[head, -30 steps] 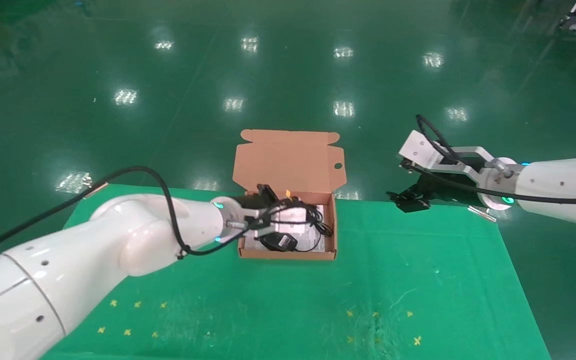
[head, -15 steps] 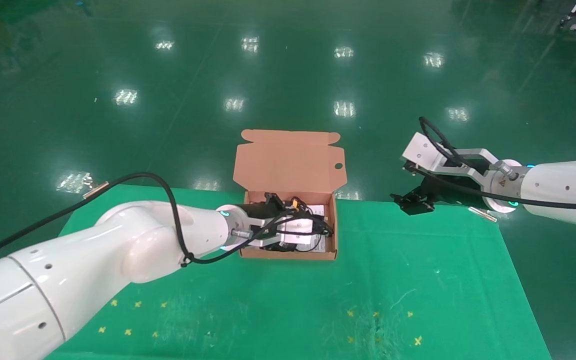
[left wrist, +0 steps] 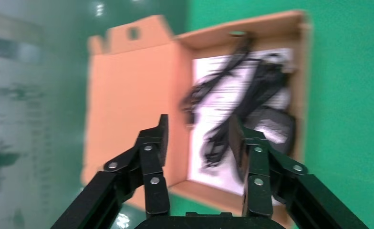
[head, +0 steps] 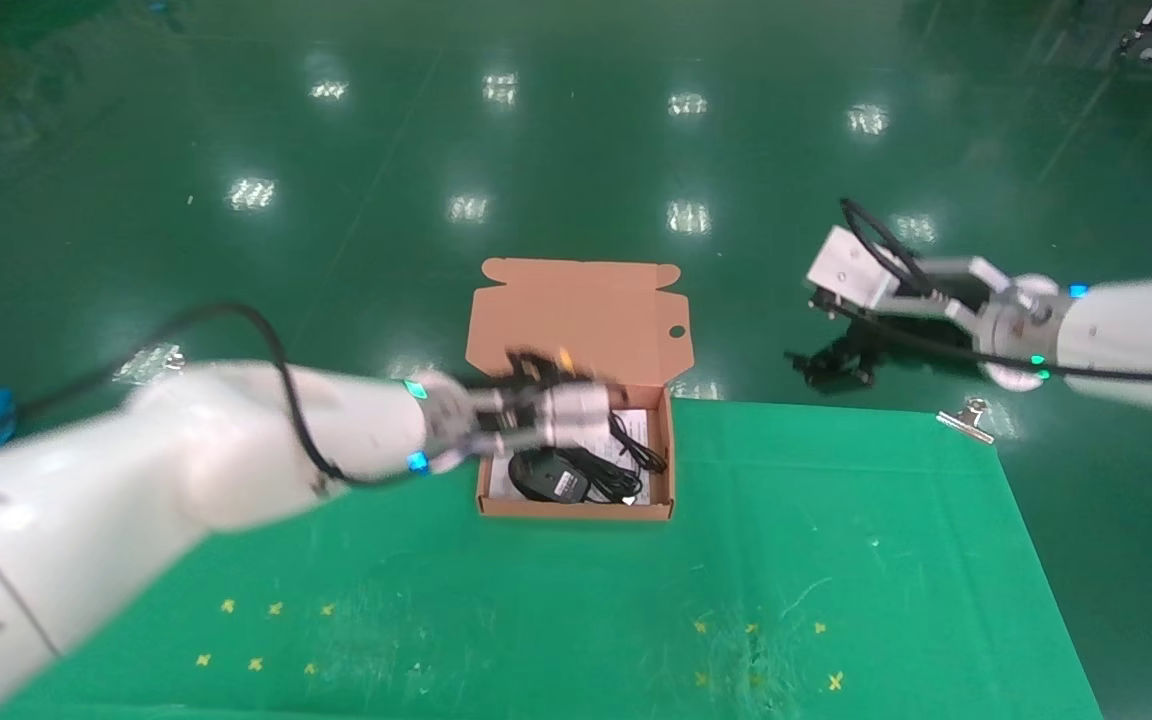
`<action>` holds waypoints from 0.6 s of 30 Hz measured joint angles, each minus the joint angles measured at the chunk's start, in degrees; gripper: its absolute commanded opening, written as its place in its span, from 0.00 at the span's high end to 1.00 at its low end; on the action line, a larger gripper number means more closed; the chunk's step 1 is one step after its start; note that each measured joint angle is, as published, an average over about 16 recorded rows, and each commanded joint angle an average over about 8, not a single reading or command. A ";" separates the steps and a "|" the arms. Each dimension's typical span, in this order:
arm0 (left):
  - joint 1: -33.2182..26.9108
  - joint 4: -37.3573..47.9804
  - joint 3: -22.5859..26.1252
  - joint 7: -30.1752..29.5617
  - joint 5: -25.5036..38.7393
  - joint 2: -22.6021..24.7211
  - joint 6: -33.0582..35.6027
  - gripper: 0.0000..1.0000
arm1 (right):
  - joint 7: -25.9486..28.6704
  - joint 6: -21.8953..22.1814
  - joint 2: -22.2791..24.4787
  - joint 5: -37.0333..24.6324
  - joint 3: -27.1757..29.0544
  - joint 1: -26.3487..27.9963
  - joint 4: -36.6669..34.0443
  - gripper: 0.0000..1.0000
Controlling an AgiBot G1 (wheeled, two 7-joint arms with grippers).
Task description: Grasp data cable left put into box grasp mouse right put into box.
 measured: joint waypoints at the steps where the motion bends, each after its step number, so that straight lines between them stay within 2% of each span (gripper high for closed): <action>1: -0.24 -0.21 -0.39 -0.12 -0.44 -0.37 0.15 0.00 | -0.20 -0.24 0.03 -0.25 -0.03 0.34 0.17 0.00; 9: -0.34 -2.23 -5.25 -0.02 -5.73 -4.12 3.26 0.00 | -2.62 -3.82 0.72 0.41 1.41 1.08 1.56 0.00; 18: 3.93 -5.27 -13.24 1.91 -14.67 -9.09 10.74 0.00 | -5.79 -9.55 2.48 8.13 7.21 -3.30 3.22 0.00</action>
